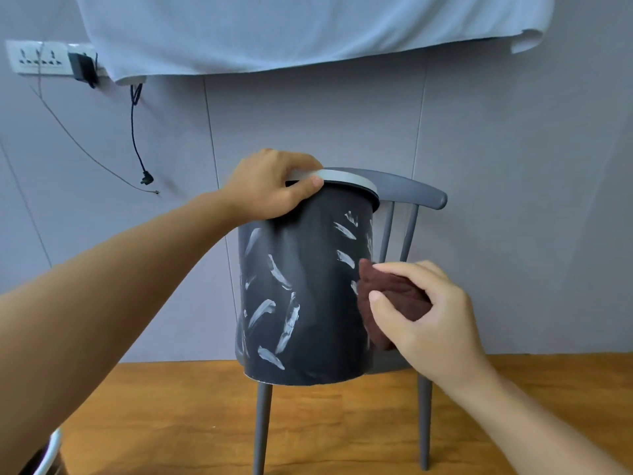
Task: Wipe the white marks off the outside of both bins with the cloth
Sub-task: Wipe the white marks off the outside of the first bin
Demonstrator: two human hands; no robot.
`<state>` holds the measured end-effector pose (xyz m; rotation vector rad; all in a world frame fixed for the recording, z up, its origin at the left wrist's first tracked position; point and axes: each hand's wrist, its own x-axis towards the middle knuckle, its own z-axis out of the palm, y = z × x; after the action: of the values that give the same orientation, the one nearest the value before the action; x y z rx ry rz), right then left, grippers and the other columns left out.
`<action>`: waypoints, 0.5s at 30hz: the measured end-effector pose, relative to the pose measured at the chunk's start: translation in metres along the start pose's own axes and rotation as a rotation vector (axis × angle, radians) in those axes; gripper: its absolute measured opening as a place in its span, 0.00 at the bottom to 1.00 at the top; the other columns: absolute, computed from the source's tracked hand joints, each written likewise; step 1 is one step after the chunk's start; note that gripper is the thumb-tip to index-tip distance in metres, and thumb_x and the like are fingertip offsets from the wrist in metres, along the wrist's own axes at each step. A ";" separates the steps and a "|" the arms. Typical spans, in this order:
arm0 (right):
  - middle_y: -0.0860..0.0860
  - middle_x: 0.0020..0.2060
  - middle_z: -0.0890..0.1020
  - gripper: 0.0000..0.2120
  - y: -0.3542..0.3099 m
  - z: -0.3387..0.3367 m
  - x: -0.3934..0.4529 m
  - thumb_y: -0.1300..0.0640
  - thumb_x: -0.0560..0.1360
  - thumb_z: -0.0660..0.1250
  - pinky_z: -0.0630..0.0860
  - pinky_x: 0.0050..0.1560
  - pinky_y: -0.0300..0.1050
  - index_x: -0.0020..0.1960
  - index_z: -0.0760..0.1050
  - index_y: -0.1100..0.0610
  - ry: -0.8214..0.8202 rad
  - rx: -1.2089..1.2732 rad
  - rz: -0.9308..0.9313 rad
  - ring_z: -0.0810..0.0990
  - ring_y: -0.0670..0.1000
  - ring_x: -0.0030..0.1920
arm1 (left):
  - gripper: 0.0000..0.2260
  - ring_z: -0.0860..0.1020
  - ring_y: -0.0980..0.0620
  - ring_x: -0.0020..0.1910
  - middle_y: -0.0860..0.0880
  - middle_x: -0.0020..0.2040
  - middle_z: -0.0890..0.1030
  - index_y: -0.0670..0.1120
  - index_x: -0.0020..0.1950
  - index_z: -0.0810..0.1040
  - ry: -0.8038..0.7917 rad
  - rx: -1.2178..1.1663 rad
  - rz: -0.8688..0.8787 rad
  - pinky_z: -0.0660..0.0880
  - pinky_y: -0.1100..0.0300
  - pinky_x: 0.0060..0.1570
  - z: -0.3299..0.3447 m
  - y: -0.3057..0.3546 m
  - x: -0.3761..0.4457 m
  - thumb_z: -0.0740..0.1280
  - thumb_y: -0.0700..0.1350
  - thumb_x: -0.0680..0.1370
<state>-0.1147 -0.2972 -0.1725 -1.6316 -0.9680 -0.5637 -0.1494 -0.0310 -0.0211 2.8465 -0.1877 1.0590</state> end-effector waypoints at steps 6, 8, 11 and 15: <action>0.40 0.52 0.84 0.15 0.020 0.005 0.015 0.50 0.75 0.77 0.82 0.49 0.33 0.61 0.82 0.44 0.149 0.057 0.209 0.83 0.43 0.54 | 0.20 0.75 0.44 0.35 0.48 0.32 0.75 0.48 0.44 0.71 -0.066 0.167 -0.014 0.71 0.51 0.37 0.001 0.004 0.008 0.53 0.63 0.78; 0.37 0.53 0.83 0.17 0.019 0.006 0.025 0.49 0.75 0.77 0.82 0.47 0.33 0.62 0.80 0.41 0.178 0.103 0.239 0.82 0.40 0.55 | 0.21 0.71 0.46 0.29 0.51 0.27 0.70 0.48 0.38 0.68 0.050 0.177 0.045 0.68 0.54 0.33 0.009 0.005 0.006 0.55 0.65 0.79; 0.38 0.54 0.83 0.19 0.010 0.004 0.046 0.45 0.72 0.78 0.81 0.49 0.32 0.61 0.79 0.41 0.234 0.131 0.179 0.82 0.39 0.55 | 0.21 0.67 0.45 0.26 0.53 0.25 0.65 0.48 0.36 0.68 0.197 0.169 0.130 0.65 0.56 0.28 0.018 0.008 0.005 0.58 0.63 0.80; 0.44 0.55 0.83 0.23 0.004 0.006 0.068 0.43 0.70 0.75 0.77 0.56 0.32 0.63 0.82 0.48 0.283 0.005 0.010 0.82 0.44 0.56 | 0.23 0.67 0.46 0.24 0.52 0.25 0.67 0.45 0.36 0.71 0.271 0.166 0.190 0.66 0.56 0.25 0.031 0.018 0.006 0.57 0.63 0.80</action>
<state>-0.0742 -0.2715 -0.1235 -1.5025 -0.7508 -0.7609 -0.1275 -0.0531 -0.0394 2.8296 -0.3691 1.5519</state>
